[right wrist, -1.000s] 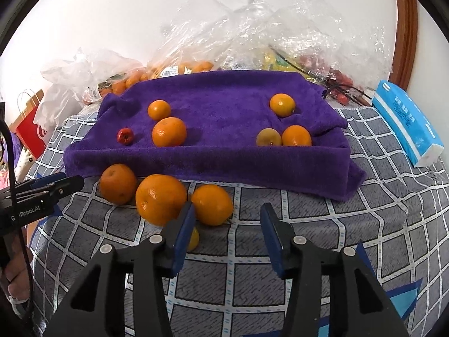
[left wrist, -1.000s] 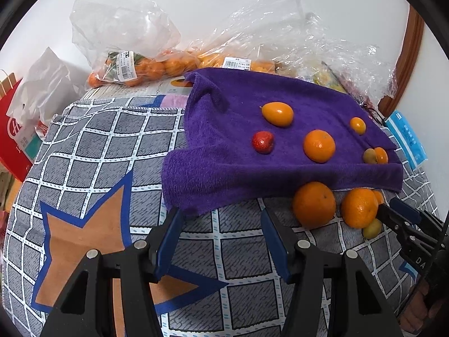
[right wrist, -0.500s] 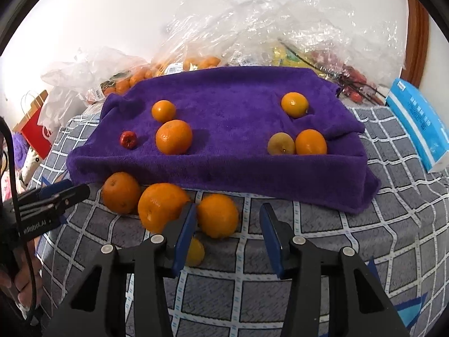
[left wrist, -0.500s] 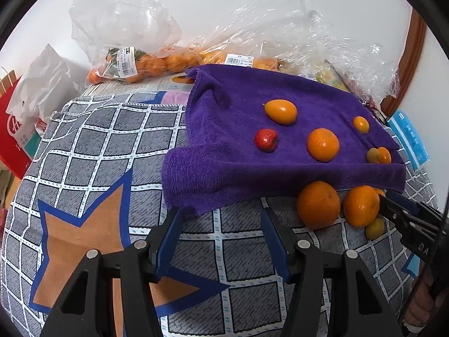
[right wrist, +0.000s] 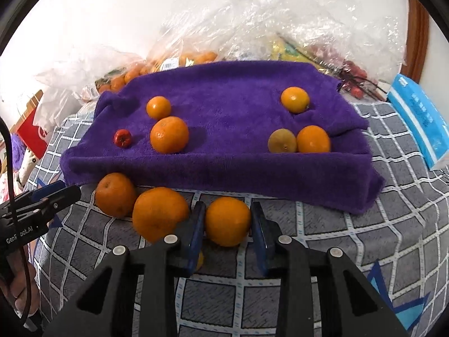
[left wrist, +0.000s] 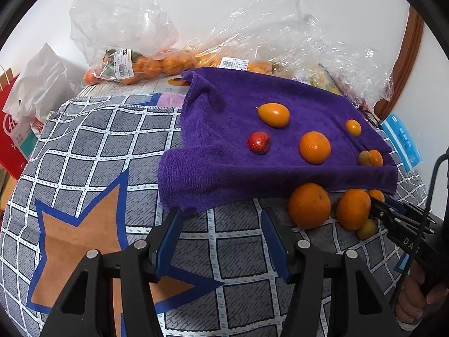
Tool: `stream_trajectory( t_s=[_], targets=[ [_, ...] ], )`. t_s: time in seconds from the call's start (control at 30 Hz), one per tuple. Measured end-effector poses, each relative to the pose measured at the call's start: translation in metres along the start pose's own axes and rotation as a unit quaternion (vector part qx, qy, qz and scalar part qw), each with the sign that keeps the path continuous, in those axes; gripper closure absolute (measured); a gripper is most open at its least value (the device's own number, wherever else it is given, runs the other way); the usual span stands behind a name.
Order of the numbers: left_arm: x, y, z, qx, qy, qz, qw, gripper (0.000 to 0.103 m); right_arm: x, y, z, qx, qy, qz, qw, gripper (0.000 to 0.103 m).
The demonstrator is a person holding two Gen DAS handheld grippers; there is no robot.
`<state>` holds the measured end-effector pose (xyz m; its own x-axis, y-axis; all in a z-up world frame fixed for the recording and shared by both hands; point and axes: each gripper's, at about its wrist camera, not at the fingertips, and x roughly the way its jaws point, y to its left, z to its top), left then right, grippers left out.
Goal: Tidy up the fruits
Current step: 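Grasp a large orange beside the towel with the right tool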
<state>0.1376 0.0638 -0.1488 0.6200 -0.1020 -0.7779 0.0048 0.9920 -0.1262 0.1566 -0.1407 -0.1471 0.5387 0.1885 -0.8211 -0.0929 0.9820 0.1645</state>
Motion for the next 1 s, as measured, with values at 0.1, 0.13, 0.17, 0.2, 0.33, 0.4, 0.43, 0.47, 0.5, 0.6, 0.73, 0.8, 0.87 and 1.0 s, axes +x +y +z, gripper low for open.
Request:
stream_trajectory(
  t_s=[0.1,0.13,0.17,0.2,0.33,0.4,0.43,0.47,0.5,0.6,0.73,0.8,0.87,1.0],
  targets=[
    [-0.001,-0.004,-0.001,0.006,0.002,-0.004,1.0,0.047,-0.011,-0.003,0.0,0.002,-0.012,-0.003,1.0,0.071],
    [-0.001,-0.006,-0.001,0.008,0.005,-0.006,0.9999,0.047,-0.014,-0.004,0.0,0.002,-0.015,-0.005,1.0,0.071],
    [-0.001,-0.008,-0.001,0.009,0.011,-0.007,0.9999,0.047,-0.017,-0.005,0.0,0.002,-0.018,-0.007,1.0,0.071],
    [-0.002,-0.01,-0.001,0.008,0.015,-0.009,0.9998,0.047,-0.02,-0.006,0.0,0.003,-0.02,-0.008,1.0,0.071],
    [-0.013,-0.025,0.0,0.021,0.01,-0.018,0.9996,0.047,-0.031,-0.012,-0.003,0.008,-0.029,-0.01,0.999,0.071],
    [-0.017,-0.032,0.001,0.028,0.005,-0.012,0.9995,0.047,-0.038,-0.016,-0.005,0.012,-0.035,-0.009,0.999,0.071],
    [-0.018,-0.034,0.001,0.03,0.004,-0.011,0.9995,0.047,-0.041,-0.018,-0.006,0.014,-0.038,-0.009,0.999,0.071],
    [-0.019,-0.035,0.001,0.03,0.004,-0.011,0.9995,0.047,-0.044,-0.02,-0.006,0.016,-0.04,-0.008,0.999,0.071],
    [-0.019,-0.036,0.0,0.028,0.005,-0.011,0.9995,0.047,-0.047,-0.022,-0.007,0.017,-0.041,-0.008,0.999,0.071],
    [-0.017,-0.034,-0.004,0.018,0.014,-0.017,0.9996,0.047,-0.055,-0.027,-0.007,0.019,-0.049,-0.011,0.999,0.071],
    [-0.017,-0.033,-0.006,0.006,0.013,-0.031,0.9994,0.047,-0.064,-0.031,-0.009,0.016,-0.062,-0.02,0.998,0.071],
    [-0.017,-0.037,-0.004,0.007,0.015,-0.037,0.9992,0.047,-0.066,-0.035,-0.011,0.015,-0.066,-0.022,0.997,0.071],
    [-0.015,-0.041,-0.003,0.009,0.018,-0.038,0.9991,0.047,-0.068,-0.039,-0.014,0.015,-0.067,-0.022,0.997,0.071],
    [-0.005,-0.049,0.001,0.001,0.03,-0.057,0.9979,0.047,-0.07,-0.045,-0.02,0.009,-0.067,-0.023,0.997,0.071]
  ],
)
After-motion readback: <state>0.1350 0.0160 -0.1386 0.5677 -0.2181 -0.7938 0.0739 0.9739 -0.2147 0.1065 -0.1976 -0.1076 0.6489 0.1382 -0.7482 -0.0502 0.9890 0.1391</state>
